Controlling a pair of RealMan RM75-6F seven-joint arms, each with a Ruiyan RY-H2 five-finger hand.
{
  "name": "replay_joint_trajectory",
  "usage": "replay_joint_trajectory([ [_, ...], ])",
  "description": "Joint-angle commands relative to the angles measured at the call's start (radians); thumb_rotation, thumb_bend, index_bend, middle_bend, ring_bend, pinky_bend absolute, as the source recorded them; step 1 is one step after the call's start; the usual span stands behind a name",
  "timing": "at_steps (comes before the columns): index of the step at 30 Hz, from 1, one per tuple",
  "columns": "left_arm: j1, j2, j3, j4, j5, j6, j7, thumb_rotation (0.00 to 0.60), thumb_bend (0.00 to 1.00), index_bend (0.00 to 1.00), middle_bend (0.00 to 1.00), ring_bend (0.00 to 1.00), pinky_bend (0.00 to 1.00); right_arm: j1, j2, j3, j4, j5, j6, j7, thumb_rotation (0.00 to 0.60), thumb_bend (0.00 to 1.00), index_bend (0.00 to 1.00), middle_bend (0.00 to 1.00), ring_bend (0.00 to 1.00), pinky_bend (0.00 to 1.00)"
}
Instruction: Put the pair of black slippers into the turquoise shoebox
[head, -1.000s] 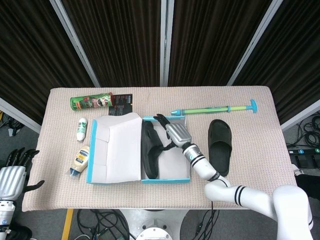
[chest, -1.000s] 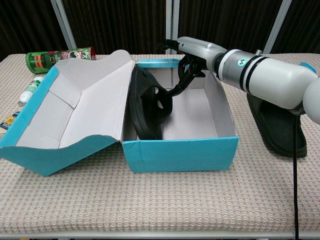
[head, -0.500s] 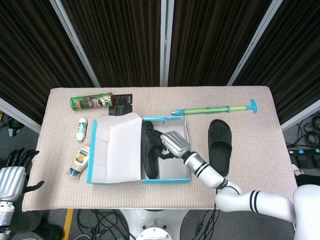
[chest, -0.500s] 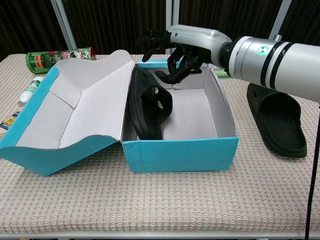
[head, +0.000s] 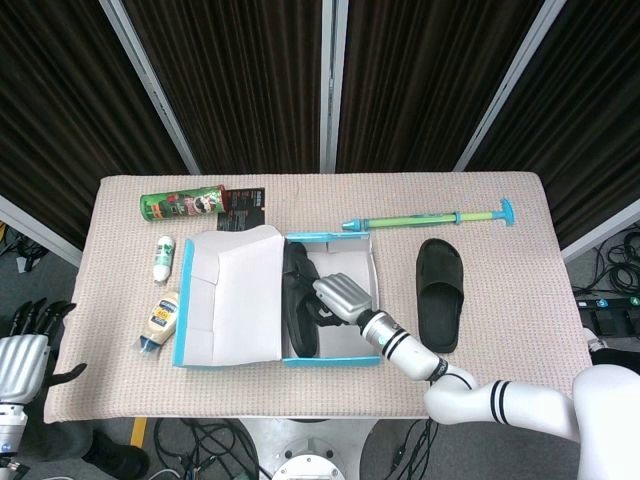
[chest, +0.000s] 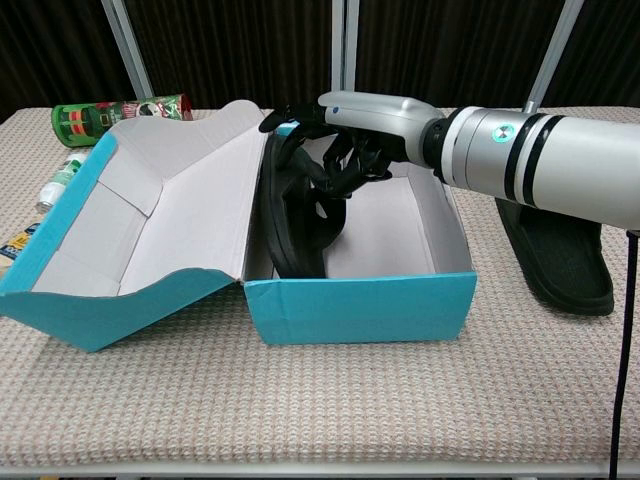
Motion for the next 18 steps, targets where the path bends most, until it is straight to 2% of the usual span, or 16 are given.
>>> replay_joint_trajectory([
  [1,0.000,-0.002,0.000,0.002,0.001,0.000,-0.002,0.600,0.03,0.17,0.12,0.04,0.03,0.009,-0.013,-0.008,0.015,0.015,-0.009,-0.013,0.600,0.63,0.10,0.23,0.66,0.91],
  [7,0.001,-0.005,0.000,0.009,-0.001,0.000,-0.007,0.600,0.03,0.16,0.12,0.04,0.03,0.018,-0.038,-0.022,0.041,0.044,-0.015,-0.042,0.600,0.63,0.10,0.22,0.66,0.91],
  [11,0.001,-0.007,0.000,0.012,0.002,0.001,-0.010,0.600,0.03,0.17,0.12,0.04,0.03,0.009,-0.038,-0.014,0.027,0.027,0.018,-0.029,0.600,0.63,0.10,0.21,0.66,0.91],
  [18,0.000,-0.005,-0.001,0.012,0.007,0.005,-0.013,0.600,0.03,0.17,0.12,0.04,0.03,-0.045,0.033,0.010,-0.039,-0.047,0.124,0.031,0.600,0.54,0.10,0.19,0.66,0.91],
])
